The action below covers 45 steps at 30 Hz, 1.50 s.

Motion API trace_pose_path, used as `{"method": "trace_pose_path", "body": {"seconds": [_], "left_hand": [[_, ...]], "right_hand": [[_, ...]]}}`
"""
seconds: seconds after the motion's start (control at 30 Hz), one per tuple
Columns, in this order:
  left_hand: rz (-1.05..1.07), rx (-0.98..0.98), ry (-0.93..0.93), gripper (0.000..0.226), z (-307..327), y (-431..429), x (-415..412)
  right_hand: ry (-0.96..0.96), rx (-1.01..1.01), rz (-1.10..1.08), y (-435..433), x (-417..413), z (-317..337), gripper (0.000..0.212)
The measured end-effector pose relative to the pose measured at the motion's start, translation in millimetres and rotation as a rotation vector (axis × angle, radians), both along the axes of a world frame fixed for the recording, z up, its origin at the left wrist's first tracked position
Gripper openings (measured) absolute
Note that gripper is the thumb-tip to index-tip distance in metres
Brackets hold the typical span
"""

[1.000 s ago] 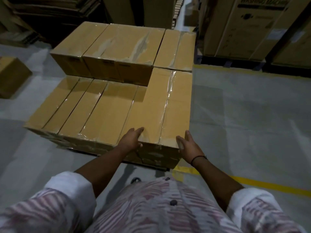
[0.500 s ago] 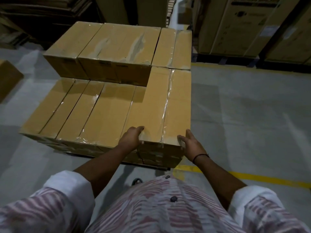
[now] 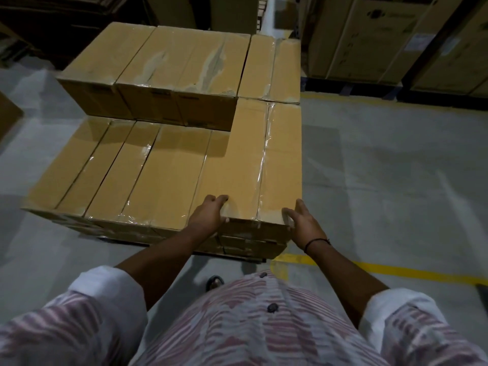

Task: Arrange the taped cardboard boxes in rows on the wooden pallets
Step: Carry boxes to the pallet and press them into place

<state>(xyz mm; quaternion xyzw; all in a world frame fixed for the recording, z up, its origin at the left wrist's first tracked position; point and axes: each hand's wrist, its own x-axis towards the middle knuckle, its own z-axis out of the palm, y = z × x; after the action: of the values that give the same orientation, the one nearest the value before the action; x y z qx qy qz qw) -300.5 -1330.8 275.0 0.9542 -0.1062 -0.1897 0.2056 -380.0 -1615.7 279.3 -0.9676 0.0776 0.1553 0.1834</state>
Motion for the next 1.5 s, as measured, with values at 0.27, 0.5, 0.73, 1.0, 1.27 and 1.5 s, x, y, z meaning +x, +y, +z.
{"method": "trace_pose_path", "body": {"seconds": [0.27,0.5,0.73,1.0,1.27,1.5], "left_hand": [[0.026,-0.020,0.036,0.071,3,1,-3],[0.008,-0.015,0.021,0.071,0,1,-11],[-0.028,0.011,0.014,0.076,0,0,-4],[-0.276,0.257,-0.001,0.103,5,-27,20],[-0.501,0.285,0.021,0.115,7,-56,51],[-0.575,0.346,-0.013,0.112,9,-97,84]], "right_hand": [[0.012,-0.024,0.008,2,0,-7,0.062],[0.041,-0.036,0.008,0,-2,-10,0.067],[0.011,0.046,-0.063,3,-4,-6,0.059],[-0.016,0.133,-0.107,0,4,-9,0.064],[-0.029,0.466,-0.552,1,35,-17,0.081],[0.008,0.569,-0.678,-22,71,-24,0.061]]}}
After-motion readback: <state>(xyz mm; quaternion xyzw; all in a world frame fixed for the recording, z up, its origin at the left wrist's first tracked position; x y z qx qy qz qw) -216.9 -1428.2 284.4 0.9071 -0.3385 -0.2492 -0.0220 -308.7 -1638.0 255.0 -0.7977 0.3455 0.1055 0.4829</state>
